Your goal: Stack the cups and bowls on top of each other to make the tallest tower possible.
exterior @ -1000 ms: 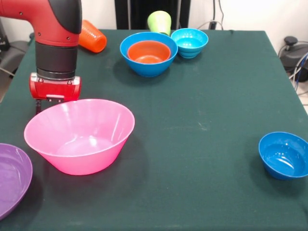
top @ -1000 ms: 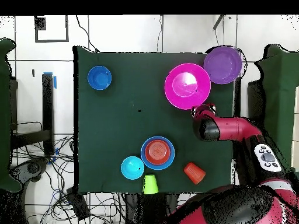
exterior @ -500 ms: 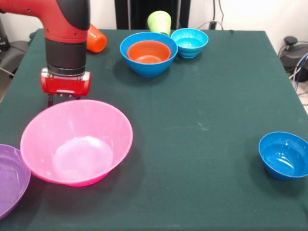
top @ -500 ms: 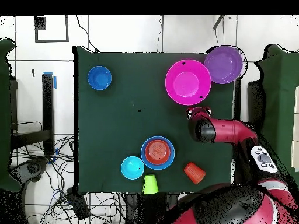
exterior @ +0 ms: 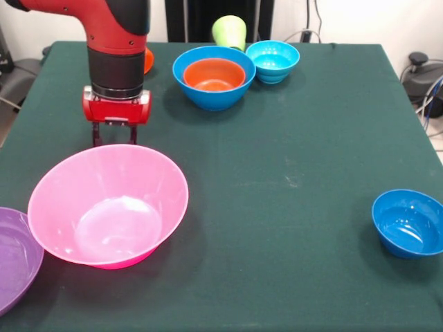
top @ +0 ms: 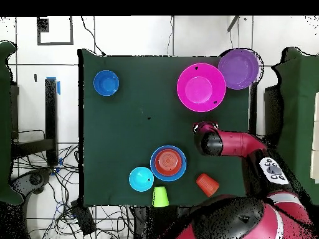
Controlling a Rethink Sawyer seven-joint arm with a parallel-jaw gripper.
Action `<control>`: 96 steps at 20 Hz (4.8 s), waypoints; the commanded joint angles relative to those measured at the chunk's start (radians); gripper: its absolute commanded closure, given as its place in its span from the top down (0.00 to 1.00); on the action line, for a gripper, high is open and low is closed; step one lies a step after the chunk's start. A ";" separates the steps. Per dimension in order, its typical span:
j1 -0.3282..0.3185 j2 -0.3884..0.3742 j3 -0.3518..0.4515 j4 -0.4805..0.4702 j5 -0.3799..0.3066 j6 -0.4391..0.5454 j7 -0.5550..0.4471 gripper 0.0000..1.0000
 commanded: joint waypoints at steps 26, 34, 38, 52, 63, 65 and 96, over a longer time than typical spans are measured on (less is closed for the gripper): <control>-0.283 -0.171 0.126 0.210 -0.013 0.254 -0.164 1.00; -0.317 -0.191 0.144 0.258 -0.056 0.181 -0.131 1.00; -0.325 -0.156 0.170 0.198 -0.055 0.241 -0.164 1.00; -0.230 -0.102 0.238 -0.174 0.007 0.723 -0.268 1.00; -0.275 -0.174 0.286 -0.150 -0.004 0.817 -0.292 1.00; -0.269 -0.179 0.286 -0.162 -0.006 0.842 -0.289 1.00; -0.258 -0.038 0.327 -0.314 -0.053 0.767 -0.273 1.00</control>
